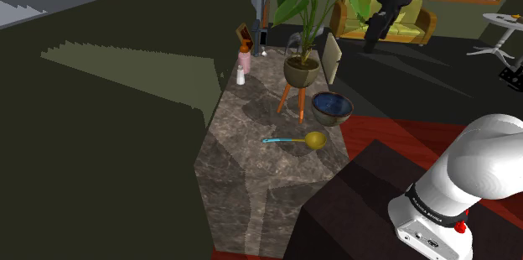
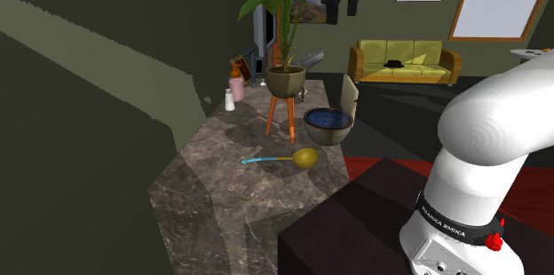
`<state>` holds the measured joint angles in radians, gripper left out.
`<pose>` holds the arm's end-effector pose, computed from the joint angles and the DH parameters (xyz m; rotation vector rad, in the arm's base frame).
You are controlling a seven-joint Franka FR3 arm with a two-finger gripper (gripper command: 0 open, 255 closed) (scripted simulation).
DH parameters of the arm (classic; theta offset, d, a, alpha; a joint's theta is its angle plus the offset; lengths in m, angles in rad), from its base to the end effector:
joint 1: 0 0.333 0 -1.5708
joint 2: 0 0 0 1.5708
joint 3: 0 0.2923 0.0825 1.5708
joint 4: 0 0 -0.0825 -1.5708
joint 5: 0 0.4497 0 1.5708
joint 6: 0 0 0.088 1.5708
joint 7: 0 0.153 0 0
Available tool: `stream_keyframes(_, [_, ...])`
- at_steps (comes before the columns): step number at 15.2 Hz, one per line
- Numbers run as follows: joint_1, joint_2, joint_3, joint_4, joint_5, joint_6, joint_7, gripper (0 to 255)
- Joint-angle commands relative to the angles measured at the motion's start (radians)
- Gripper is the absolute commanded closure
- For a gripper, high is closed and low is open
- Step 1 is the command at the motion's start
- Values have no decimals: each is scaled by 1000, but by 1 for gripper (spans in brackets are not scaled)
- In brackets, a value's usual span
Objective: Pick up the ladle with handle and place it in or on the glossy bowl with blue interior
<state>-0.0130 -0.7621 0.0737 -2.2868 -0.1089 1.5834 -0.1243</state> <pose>0.4003 0.0111 0.5579 2.9686 0.2445 0.0755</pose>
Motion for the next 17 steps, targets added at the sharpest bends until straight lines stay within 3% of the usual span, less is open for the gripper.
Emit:
stream_keyframes(1, [0, 0, 0, 0, 0, 0, 0, 0])
stream_keyframes(9, [42, 136, -70, -147, 18, 239, -137, 0])
stream_keyframes(17, [87, 352, -125, -221, 53, 476, -286, 0])
